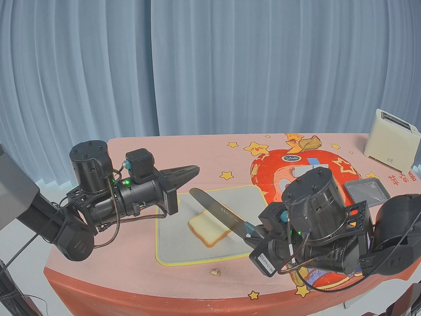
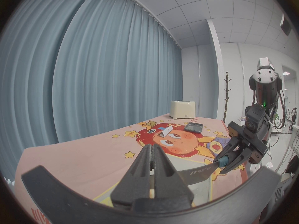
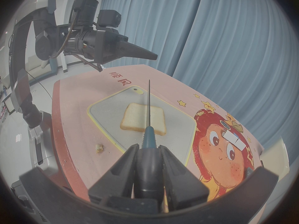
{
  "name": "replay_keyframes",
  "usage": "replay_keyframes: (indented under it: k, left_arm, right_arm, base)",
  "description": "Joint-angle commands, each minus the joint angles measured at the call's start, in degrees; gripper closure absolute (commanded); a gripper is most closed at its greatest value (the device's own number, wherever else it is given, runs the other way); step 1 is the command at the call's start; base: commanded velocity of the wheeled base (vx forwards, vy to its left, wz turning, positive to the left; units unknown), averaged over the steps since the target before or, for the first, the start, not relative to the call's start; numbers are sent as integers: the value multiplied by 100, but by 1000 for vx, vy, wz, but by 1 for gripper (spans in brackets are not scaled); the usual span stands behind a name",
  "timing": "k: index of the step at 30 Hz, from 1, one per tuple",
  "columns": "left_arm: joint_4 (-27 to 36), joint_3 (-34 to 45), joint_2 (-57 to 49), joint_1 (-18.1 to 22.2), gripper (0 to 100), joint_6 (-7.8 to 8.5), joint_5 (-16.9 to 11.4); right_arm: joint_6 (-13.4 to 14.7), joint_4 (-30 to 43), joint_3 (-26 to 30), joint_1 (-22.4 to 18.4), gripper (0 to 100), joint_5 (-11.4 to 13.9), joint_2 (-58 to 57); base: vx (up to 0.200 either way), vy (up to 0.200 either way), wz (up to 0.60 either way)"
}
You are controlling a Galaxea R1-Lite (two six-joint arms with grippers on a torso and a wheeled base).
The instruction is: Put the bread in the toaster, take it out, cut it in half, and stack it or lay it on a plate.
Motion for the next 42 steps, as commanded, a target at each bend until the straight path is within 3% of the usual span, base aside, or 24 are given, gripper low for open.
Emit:
replay_keyframes:
  k: [1, 6, 17, 42]
  left_arm:
    - [-235, 46, 159, -156, 100, 25, 91]
    - [-358, 143, 256, -323, 100, 69, 258]
    - [-402, 239, 361, -341, 100, 166, 179]
    - [-577, 204, 854, -394, 100, 166, 179]
  right_arm:
    - [2, -2, -11, -2, 100, -1, 22]
    - [-6, -2, -20, -2, 100, -1, 31]
    - [-6, -2, -55, 7, 100, -1, 31]
    - [-15, -2, -82, -28, 100, -1, 145]
  base:
    - [0, 0, 0]
    - [0, 0, 0]
    - [0, 0, 0]
    - [0, 0, 0]
